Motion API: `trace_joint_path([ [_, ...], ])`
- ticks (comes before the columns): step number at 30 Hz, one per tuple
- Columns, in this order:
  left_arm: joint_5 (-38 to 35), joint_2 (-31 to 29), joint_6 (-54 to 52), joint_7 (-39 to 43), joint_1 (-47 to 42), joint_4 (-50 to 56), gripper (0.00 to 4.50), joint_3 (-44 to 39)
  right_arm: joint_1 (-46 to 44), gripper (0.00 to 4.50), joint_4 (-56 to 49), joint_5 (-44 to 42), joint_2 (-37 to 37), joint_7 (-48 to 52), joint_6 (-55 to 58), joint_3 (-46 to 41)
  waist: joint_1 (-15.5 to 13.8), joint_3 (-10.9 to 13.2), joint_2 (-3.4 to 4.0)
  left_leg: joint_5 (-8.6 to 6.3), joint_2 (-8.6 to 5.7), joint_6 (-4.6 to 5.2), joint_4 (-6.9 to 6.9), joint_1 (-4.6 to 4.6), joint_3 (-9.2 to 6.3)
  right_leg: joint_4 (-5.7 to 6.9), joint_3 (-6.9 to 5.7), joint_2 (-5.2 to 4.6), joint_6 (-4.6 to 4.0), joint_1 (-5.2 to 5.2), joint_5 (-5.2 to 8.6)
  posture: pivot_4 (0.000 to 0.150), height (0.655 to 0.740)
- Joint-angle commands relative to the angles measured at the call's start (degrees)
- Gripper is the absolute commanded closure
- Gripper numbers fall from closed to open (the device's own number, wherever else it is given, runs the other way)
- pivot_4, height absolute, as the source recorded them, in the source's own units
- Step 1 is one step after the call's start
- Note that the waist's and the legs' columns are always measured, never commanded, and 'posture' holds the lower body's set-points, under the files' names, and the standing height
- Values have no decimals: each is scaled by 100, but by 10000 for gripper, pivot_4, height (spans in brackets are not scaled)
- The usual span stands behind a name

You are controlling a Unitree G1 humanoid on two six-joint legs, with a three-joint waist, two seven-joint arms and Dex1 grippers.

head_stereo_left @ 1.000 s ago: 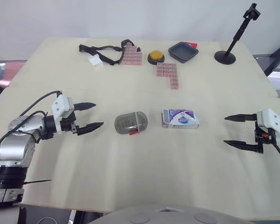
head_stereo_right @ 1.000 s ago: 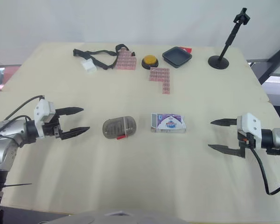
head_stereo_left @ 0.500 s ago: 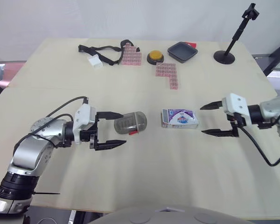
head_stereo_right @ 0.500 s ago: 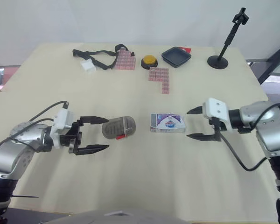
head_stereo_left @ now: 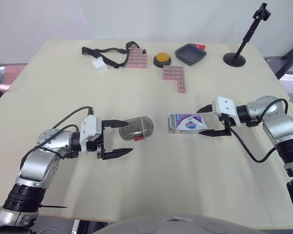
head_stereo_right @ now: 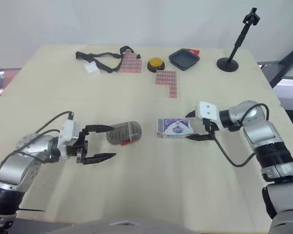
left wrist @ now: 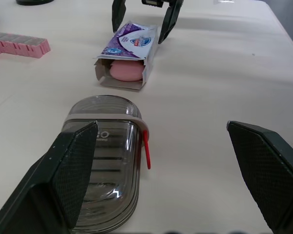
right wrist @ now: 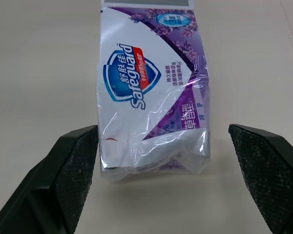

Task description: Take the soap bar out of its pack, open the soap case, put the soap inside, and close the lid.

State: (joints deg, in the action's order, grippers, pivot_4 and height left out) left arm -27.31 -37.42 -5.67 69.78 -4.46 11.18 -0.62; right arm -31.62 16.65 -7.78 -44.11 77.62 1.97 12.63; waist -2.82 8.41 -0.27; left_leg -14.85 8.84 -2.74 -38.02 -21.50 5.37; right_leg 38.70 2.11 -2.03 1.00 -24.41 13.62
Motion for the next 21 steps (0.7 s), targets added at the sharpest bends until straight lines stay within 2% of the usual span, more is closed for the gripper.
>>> trace_joint_path([
  [1, -28, -79, 113, -9, 24, 57, 215, -157, -126, 0, 136, 97, 25, 21, -251, -44, -6, 0, 0, 0, 0, 0, -1, 0, 0, 0, -1, 0, 0, 0, 0, 1500, 7287],
  [15, -69, -55, 29, -174, 85, 208, 215, -137, 11, 0, 54, 74, 177, 27, -427, -68, -10, 0, 0, 0, 5, -1, -7, -1, 2, 11, -3, 1, -4, -1, 2, 1500, 7287],
  [21, -68, -39, 24, -231, 110, 249, 0, -117, 115, 18257, -9, 98, 198, -80, -424, -94, -8, 0, 0, 0, 5, -1, -7, -1, 3, 12, -4, 1, -5, -2, 3, 1500, 7287],
])
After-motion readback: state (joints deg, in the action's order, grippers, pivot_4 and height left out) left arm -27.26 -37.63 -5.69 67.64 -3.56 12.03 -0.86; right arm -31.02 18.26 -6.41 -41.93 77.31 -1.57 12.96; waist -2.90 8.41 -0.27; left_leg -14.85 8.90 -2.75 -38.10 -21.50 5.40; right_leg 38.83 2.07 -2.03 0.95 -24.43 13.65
